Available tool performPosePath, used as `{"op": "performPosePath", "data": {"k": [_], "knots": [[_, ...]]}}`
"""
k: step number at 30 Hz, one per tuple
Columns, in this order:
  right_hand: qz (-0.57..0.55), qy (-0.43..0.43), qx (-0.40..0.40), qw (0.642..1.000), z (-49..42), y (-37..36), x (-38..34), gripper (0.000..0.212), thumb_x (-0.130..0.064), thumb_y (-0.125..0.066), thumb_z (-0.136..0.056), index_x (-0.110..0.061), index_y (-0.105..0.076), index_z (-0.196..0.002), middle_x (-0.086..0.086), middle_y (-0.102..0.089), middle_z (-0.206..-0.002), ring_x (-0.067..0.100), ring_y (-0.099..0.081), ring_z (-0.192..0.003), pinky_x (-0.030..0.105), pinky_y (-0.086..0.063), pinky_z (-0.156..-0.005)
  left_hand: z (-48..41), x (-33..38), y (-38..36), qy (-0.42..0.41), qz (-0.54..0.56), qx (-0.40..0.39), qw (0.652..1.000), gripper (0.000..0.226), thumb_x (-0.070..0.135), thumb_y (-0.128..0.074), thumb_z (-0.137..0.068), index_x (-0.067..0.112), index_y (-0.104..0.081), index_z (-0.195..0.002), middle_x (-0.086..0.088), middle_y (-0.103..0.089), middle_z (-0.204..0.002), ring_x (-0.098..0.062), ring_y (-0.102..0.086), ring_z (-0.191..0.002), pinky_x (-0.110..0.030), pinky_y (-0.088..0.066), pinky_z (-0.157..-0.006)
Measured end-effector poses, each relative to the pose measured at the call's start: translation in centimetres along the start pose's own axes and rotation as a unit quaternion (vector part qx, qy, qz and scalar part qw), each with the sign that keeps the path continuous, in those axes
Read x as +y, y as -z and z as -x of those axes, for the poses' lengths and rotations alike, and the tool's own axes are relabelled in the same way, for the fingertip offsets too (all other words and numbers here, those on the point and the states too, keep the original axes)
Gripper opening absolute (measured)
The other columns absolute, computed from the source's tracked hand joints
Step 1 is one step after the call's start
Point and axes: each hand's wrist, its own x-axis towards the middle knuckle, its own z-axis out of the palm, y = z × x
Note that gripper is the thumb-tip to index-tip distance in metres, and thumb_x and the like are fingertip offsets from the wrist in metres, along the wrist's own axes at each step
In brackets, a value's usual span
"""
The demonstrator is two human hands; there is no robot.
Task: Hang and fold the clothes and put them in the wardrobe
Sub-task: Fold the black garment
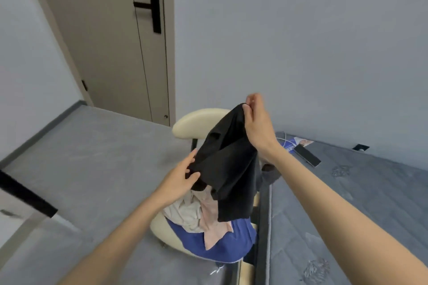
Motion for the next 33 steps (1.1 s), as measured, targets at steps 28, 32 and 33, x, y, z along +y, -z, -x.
{"op": "performPosePath", "data": {"k": [28,32,33], "knots": [[-0.061,-0.201,-0.181,0.961,19.9,15.1,-12.3,0.016,-0.02,-0.062,-0.09,-0.012,-0.051,-0.099,0.0,-0.064,-0.091,0.013,-0.059,-0.081,0.026,-0.049,-0.078,15.7,22.2,1.7,0.059,0.191,-0.057,0.978,0.016,0.019,-0.056,-0.094,0.005,-0.061,-0.1,-0.009,-0.063,-0.083,-0.018,-0.06,-0.07,-0.025,-0.053,-0.057],[-0.177,-0.245,-0.353,0.885,21.8,15.1,-12.2,0.043,-0.022,-0.068,-0.086,-0.015,-0.049,-0.123,-0.005,-0.059,-0.12,0.008,-0.057,-0.114,0.032,-0.043,-0.104,15.4,24.8,1.5,0.053,0.247,-0.026,0.967,0.013,0.014,-0.055,-0.095,0.008,-0.057,-0.084,-0.008,-0.06,-0.081,-0.017,-0.057,-0.07,-0.026,-0.049,-0.06],[-0.157,-0.225,-0.371,0.887,22.1,14.9,-11.8,0.064,-0.024,-0.072,-0.081,-0.024,-0.038,-0.135,-0.019,-0.051,-0.13,0.0,-0.05,-0.121,0.027,-0.041,-0.104,15.4,25.3,1.5,0.059,0.274,-0.018,0.96,0.013,0.012,-0.054,-0.095,0.008,-0.056,-0.083,-0.008,-0.059,-0.081,-0.017,-0.057,-0.07,-0.026,-0.049,-0.061]]}}
